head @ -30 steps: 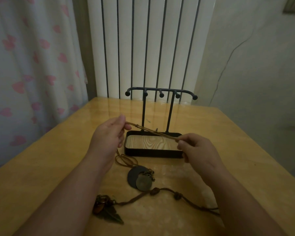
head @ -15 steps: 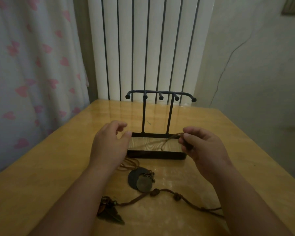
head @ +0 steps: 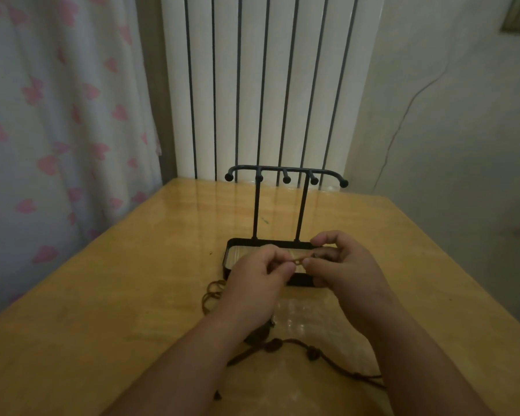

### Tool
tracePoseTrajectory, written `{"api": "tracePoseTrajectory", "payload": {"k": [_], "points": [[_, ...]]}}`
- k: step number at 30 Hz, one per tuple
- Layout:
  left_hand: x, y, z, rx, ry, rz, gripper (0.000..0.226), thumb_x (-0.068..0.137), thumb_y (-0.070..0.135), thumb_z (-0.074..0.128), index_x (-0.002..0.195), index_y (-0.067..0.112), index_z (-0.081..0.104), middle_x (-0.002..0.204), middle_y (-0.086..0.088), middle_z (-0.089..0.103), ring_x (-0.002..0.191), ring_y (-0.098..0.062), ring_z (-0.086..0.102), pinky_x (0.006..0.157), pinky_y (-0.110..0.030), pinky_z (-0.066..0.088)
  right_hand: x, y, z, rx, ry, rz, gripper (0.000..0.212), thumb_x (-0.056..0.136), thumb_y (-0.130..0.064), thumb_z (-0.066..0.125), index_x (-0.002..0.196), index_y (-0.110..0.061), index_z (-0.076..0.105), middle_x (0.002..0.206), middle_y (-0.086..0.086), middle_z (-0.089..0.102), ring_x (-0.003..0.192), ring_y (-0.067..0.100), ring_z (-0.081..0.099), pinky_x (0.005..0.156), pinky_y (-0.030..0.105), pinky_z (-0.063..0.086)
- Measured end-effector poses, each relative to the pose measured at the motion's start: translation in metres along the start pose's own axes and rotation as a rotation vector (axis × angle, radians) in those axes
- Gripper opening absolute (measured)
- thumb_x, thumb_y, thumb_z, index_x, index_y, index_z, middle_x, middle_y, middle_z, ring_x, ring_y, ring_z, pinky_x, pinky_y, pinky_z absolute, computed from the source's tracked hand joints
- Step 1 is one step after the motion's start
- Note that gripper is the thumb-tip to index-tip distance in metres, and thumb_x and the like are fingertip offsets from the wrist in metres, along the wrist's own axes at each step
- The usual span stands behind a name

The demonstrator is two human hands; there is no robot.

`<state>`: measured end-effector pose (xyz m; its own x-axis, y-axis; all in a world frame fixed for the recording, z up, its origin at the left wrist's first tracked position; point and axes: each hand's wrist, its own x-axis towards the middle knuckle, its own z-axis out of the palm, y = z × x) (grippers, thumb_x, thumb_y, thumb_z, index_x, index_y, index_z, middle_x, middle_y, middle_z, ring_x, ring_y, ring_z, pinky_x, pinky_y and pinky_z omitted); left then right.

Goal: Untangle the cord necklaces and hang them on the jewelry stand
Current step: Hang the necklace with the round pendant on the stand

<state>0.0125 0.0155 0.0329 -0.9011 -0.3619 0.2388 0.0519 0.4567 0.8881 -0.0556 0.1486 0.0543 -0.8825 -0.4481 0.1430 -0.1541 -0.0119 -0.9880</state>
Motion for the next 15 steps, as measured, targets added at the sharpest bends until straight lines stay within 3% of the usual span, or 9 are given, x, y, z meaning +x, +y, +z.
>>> {"api": "tracePoseTrajectory", "payload": {"k": [3,7,12,15], "points": [[0.000,0.000,0.001,0.010,0.013,0.000,0.012,0.095,0.023,0.060,0.089,0.032,0.065,0.081,0.010,0.063,0.075,-0.004,0.057,0.066,-0.021,0.042,0.004,0.004,0.001,0.231,-0.010,0.118,0.035,0.079,0.015,0.059,0.106,-0.008,0.054,0.082,0.010,0.066,0.078,0.023,0.063,0.068,0.035,0.053],[0.000,0.001,0.000,0.079,0.012,0.001,0.012,0.093,0.025,0.062,0.088,0.035,0.067,0.078,0.012,0.064,0.073,-0.001,0.058,0.064,-0.018,0.042,0.004,0.005,0.003,0.333,0.036,0.145,0.038,0.080,0.019,0.056,0.106,-0.007,0.051,0.083,0.014,0.065,0.080,0.028,0.068,0.076,0.038,0.060],[-0.002,0.002,0.001,0.094,0.017,-0.052,0.015,0.093,0.024,0.064,0.100,0.037,0.067,0.084,0.012,0.068,0.076,-0.002,0.064,0.068,-0.019,0.050,0.001,0.005,0.010,0.379,0.270,0.114,0.043,0.079,0.013,0.066,0.111,-0.012,0.049,0.097,0.017,0.069,0.089,0.031,0.071,0.073,0.034,0.060],[-0.005,0.004,0.002,0.044,-0.001,-0.092,0.015,0.091,0.024,0.066,0.097,0.035,0.058,0.082,0.009,0.071,0.070,0.002,0.067,0.066,-0.023,0.054,0.001,0.008,0.017,0.448,0.343,0.131,0.038,0.082,0.006,0.068,0.110,-0.013,0.052,0.097,0.015,0.070,0.085,0.025,0.070,0.074,0.032,0.057]]}}
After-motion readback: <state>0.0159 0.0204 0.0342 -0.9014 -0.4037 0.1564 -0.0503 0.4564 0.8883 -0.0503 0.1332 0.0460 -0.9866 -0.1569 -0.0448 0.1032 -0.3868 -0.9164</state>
